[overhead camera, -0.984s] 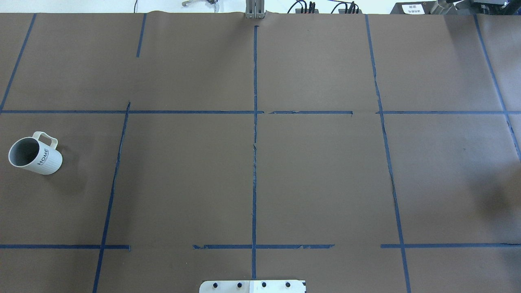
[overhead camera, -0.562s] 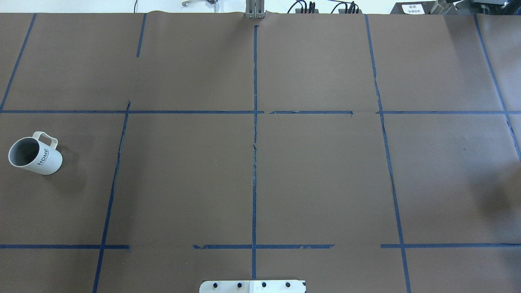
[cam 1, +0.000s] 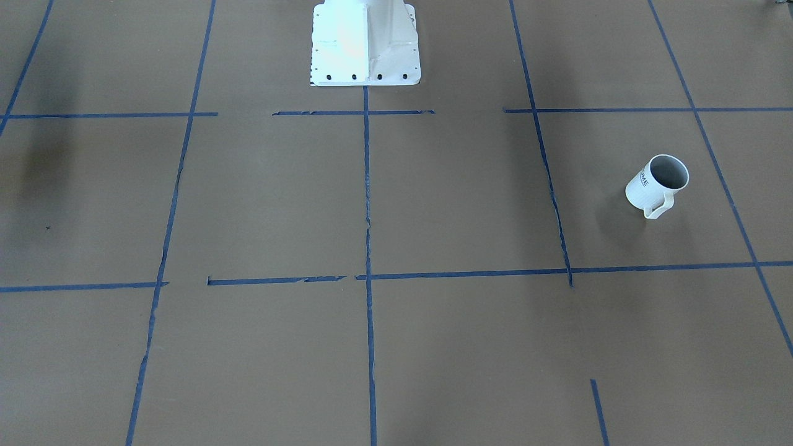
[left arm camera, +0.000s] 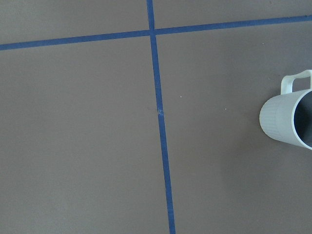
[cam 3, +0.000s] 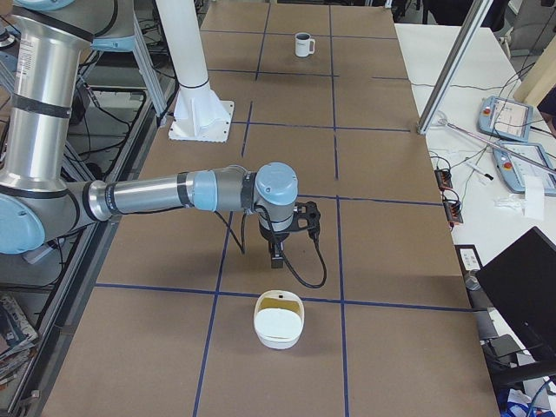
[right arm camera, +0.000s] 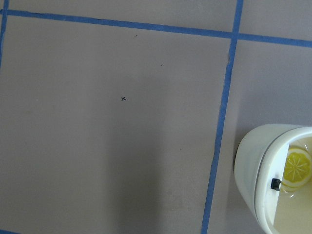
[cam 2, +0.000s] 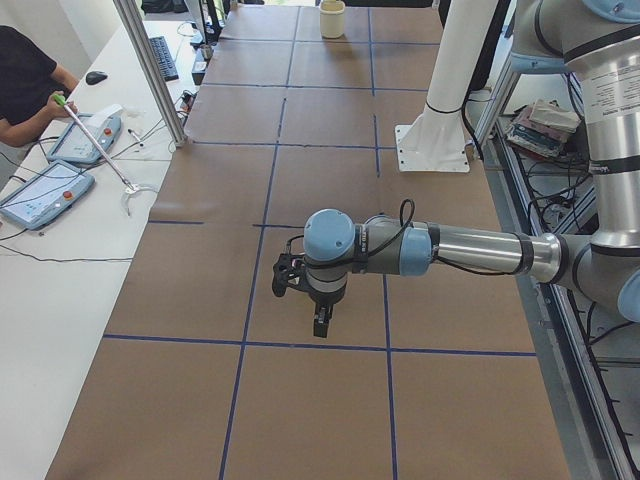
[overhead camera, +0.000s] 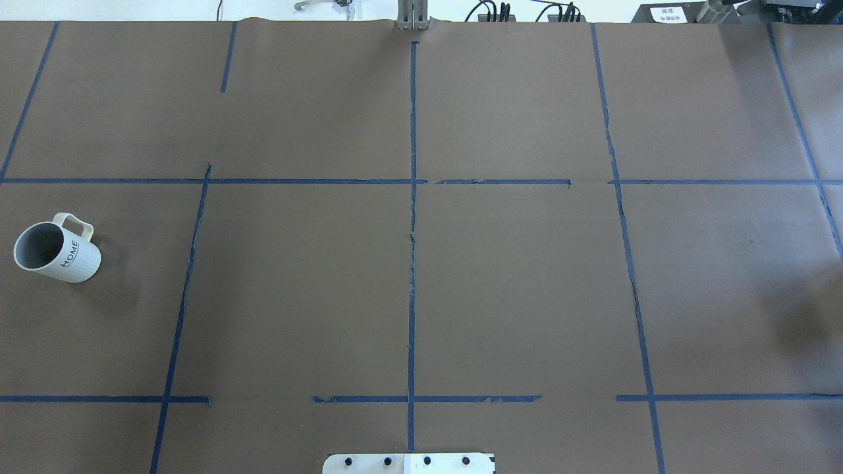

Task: Left arm hands cup to right arm to dump lemon

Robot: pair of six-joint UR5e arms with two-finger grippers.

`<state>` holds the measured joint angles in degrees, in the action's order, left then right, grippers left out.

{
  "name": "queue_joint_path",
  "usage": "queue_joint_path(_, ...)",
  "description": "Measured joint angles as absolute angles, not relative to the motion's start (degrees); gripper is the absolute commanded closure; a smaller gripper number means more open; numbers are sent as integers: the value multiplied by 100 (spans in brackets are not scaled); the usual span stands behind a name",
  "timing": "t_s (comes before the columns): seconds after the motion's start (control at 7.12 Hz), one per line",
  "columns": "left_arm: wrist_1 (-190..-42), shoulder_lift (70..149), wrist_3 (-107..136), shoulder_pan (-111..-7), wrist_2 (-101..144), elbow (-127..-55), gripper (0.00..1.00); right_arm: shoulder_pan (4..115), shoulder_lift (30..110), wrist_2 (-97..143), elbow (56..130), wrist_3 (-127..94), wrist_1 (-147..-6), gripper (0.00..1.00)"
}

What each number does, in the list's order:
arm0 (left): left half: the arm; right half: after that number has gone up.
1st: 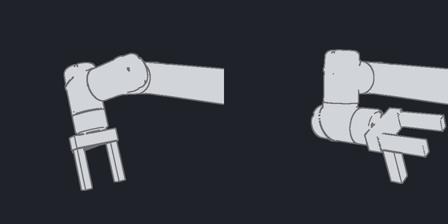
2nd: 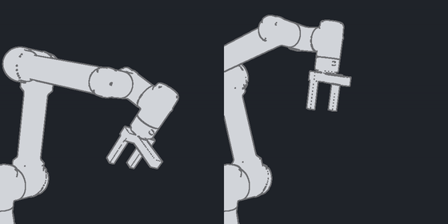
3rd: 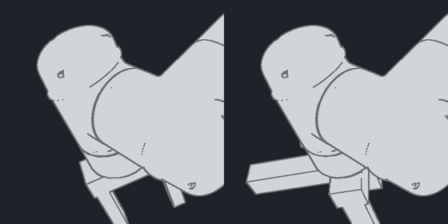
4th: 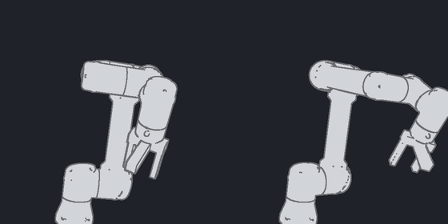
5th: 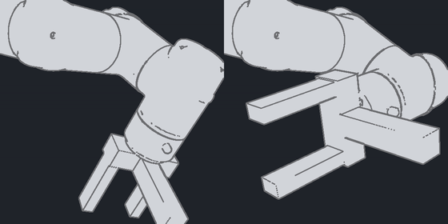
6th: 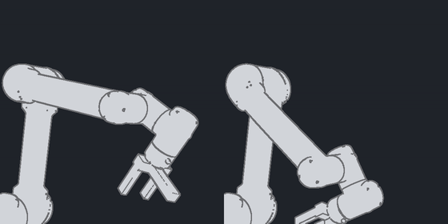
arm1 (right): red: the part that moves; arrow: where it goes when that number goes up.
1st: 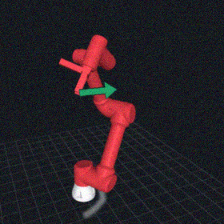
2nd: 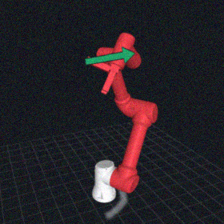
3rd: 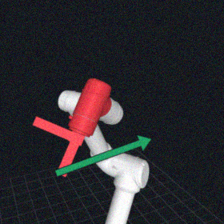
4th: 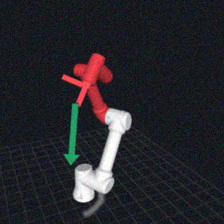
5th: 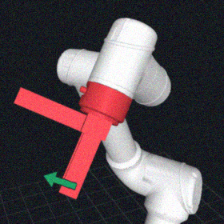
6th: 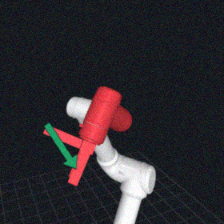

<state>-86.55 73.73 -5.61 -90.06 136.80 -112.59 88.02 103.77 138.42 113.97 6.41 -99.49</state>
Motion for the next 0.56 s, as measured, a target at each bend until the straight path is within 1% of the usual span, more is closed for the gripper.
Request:
queue_joint_path(0.28, -8642, 7176, -560, -8978, 13683, -11486, 0, 8803, 10319, 13844, 11428, 640, -9893, 0)
queue_joint_path(0.56, -8634, 7127, -562, -8974, 13687, -11520, 0, 8806, 10311, 13843, 11424, 613, -9809, 0)
